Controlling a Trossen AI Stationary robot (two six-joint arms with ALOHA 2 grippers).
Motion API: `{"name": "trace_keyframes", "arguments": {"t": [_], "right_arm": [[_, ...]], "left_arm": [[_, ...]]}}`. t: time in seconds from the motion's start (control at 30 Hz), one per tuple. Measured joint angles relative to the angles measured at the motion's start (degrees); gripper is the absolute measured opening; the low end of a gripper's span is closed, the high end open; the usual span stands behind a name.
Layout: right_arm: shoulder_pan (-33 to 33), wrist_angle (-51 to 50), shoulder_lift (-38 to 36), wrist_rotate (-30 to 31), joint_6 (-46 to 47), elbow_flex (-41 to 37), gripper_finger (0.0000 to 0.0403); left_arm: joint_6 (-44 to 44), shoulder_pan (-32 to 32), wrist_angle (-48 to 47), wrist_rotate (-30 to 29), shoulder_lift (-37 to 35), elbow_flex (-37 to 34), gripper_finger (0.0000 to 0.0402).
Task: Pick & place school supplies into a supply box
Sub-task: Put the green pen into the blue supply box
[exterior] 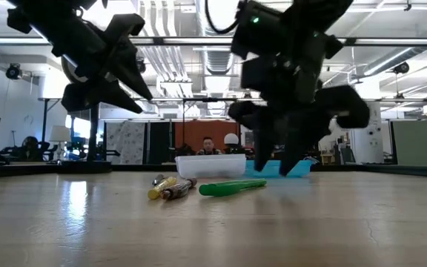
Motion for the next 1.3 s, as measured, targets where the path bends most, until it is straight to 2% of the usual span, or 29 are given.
{"name": "trace_keyframes", "arguments": {"t": [0.13, 0.37, 0.47, 0.7, 0.77, 0.87, 1.0, 1.1, 1.17, 1.23, 1.3], "right_arm": [[-0.1, 0.4, 2.7, 3.8, -0.4, 2.2, 0.0178], [0.0, 0.1, 5.2, 3.3, -2.9, 3.0, 0.0162], [0.1, -0.8, 5.8, 3.2, -2.9, 2.9, 0.0131], [0.2, -2.8, 5.8, 3.4, -1.0, 2.6, 0.0024], [0.1, -5.0, 5.0, 3.1, 1.8, 2.8, 0.0019], [-0.3, -9.6, 1.5, 0.2, 9.0, 1.7, 0.0017], [-2.3, -8.1, -7.0, -3.4, 22.9, 0.9, 0.0016], [-5.4, -4.8, -12.5, -3.3, 39.2, -0.8, 0.0015], [-8.4, -0.9, -14.5, -1.8, 53.3, -2.5, 0.0015], [-11.4, 4.3, -15.4, 1.2, 66.7, -3.8, 0.0014], [-14.3, 9.3, -14.4, 2.6, 74.9, -5.3, 0.0015]], "left_arm": [[0.8, 0.0, -0.3, -0.2, 0.1, 0.0, 0.0131], [1.4, 0.0, -0.6, -0.2, 0.3, 0.0, 0.0131], [2.3, 0.0, -0.6, -0.3, 0.3, 0.0, 0.0131], [2.5, 0.0, -0.7, -2.1, 0.3, 0.0, 0.0131], [2.5, 0.0, -0.7, -2.2, 0.3, 0.0, 0.0131], [2.5, 0.0, -0.9, -2.2, 0.3, 0.0, 0.0131], [3.6, 0.0, -1.1, -2.3, 0.3, 0.0, 0.0131], [4.1, 0.0, -2.7, -2.3, 0.3, 0.0, 0.0131], [3.8, 0.0, -3.9, -2.3, 0.5, 0.0, 0.0131], [2.4, 0.0, -4.9, -2.3, 0.8, 0.0, 0.0131], [0.8, 0.0, -4.9, -2.4, 1.4, 0.0, 0.0131]]}}
